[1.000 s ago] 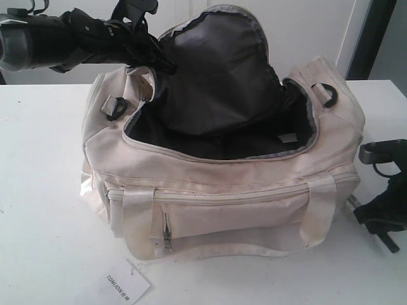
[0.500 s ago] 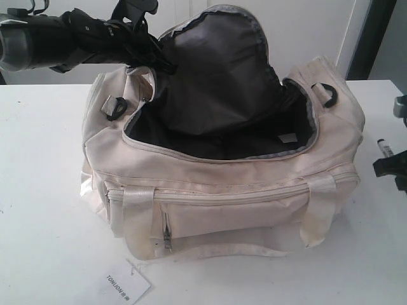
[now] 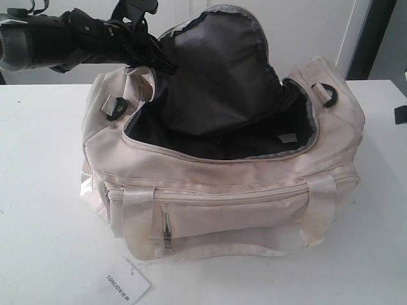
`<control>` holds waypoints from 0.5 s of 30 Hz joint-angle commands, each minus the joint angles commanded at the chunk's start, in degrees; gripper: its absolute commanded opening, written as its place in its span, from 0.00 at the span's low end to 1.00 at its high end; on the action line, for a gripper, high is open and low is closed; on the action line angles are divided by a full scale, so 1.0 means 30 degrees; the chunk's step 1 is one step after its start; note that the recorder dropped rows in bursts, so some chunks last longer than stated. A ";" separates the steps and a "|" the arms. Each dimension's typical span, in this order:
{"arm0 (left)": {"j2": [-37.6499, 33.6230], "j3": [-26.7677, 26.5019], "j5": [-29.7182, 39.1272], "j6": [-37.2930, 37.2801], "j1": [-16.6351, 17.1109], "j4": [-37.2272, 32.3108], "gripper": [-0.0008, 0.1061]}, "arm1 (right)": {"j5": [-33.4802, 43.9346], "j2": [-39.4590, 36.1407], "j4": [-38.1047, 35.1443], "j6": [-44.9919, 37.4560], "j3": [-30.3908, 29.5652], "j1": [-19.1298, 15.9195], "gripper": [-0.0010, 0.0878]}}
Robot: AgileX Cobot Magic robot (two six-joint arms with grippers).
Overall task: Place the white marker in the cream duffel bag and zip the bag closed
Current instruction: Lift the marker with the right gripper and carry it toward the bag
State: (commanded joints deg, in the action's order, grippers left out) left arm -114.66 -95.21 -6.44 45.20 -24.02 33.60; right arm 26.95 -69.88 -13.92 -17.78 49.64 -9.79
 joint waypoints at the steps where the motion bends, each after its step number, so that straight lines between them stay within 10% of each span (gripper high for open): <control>1: 0.0000 0.0000 0.0000 0.0000 0.0000 0.0000 0.01 | 0.0000 0.0113 -0.0050 0.0000 0.0000 0.0000 0.01; 7: 0.0000 0.0000 0.0000 0.0000 0.0000 0.0000 0.01 | -0.0120 0.0646 -0.3971 -0.4519 0.0000 0.0034 0.01; 15: 0.0000 0.0000 0.0000 0.0000 0.0000 0.0000 0.01 | -0.1555 0.0646 -0.6819 -1.2108 0.0000 0.4002 0.01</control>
State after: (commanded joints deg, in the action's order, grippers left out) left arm -114.66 -95.21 -6.44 45.20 -24.02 33.60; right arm 22.29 -67.94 -34.38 -54.11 49.64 2.21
